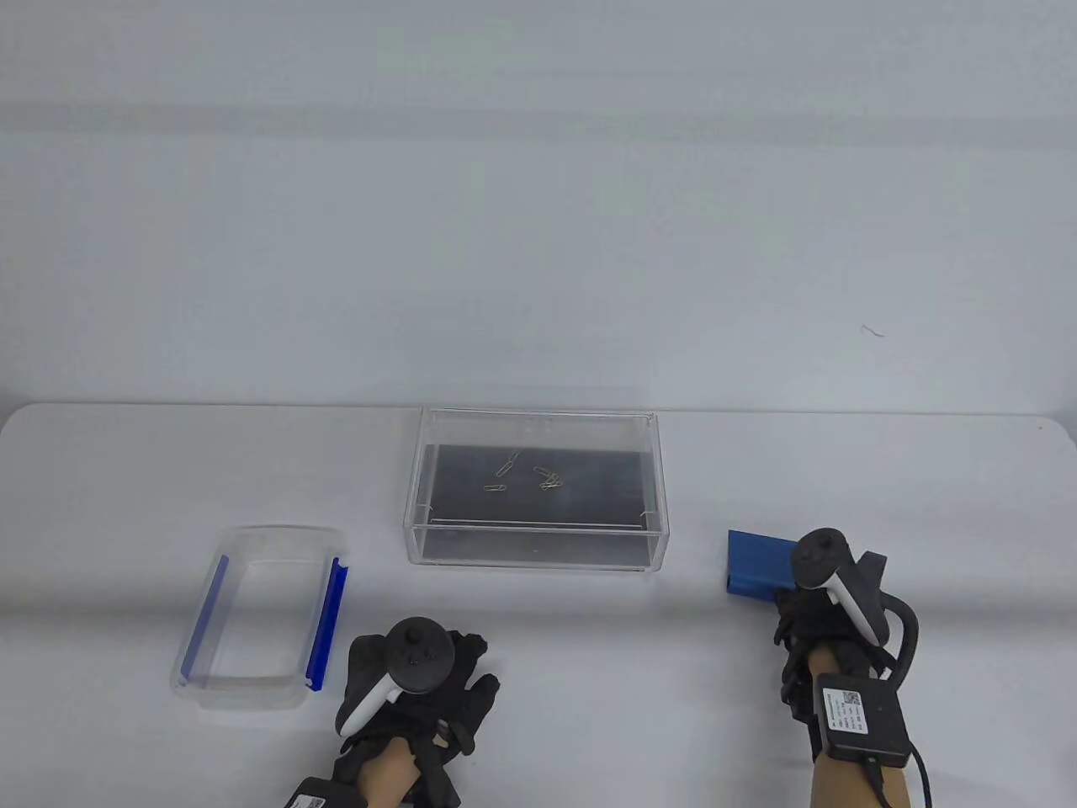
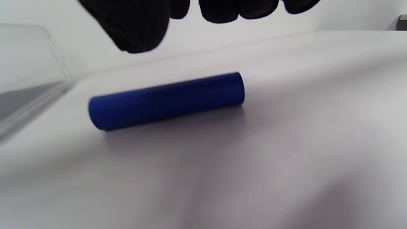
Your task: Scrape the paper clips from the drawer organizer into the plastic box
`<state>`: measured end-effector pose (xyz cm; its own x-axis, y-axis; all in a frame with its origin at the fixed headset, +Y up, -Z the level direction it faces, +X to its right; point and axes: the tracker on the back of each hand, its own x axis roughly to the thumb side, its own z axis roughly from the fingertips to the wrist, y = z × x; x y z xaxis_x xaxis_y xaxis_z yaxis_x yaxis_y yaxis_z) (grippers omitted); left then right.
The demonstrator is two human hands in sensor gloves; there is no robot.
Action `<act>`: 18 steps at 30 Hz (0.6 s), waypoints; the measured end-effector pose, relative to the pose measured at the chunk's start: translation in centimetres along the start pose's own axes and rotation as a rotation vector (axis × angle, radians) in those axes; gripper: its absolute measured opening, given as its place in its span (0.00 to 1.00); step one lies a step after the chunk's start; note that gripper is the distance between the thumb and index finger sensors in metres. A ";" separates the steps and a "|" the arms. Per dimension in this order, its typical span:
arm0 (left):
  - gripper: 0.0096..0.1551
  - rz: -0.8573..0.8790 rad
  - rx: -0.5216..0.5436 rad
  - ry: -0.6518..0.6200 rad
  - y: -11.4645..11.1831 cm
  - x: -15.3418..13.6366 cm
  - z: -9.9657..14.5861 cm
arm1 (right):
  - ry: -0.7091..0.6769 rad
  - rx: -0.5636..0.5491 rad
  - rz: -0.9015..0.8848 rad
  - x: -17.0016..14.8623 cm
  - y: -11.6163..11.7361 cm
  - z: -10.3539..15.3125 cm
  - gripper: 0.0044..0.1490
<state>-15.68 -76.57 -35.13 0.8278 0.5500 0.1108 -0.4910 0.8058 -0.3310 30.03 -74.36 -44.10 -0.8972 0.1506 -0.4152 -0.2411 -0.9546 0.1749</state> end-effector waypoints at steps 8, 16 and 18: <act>0.39 -0.001 -0.002 0.030 0.2 -0.7 -0.3 | 0.007 0.075 0.183 1.4 2.5 -2.2 0.44; 0.39 0.006 -0.005 0.057 0.6 -1.3 -0.3 | -0.029 0.034 0.290 2.8 3.3 -2.9 0.40; 0.39 0.010 0.000 0.062 0.8 -1.4 -0.3 | -0.045 0.013 0.300 3.0 3.4 -2.8 0.38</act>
<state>-17.10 -76.79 -35.86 0.8380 0.5435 0.0493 -0.4995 0.8003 -0.3317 27.55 -77.86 -47.25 -0.9443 -0.1262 -0.3038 0.0327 -0.9550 0.2949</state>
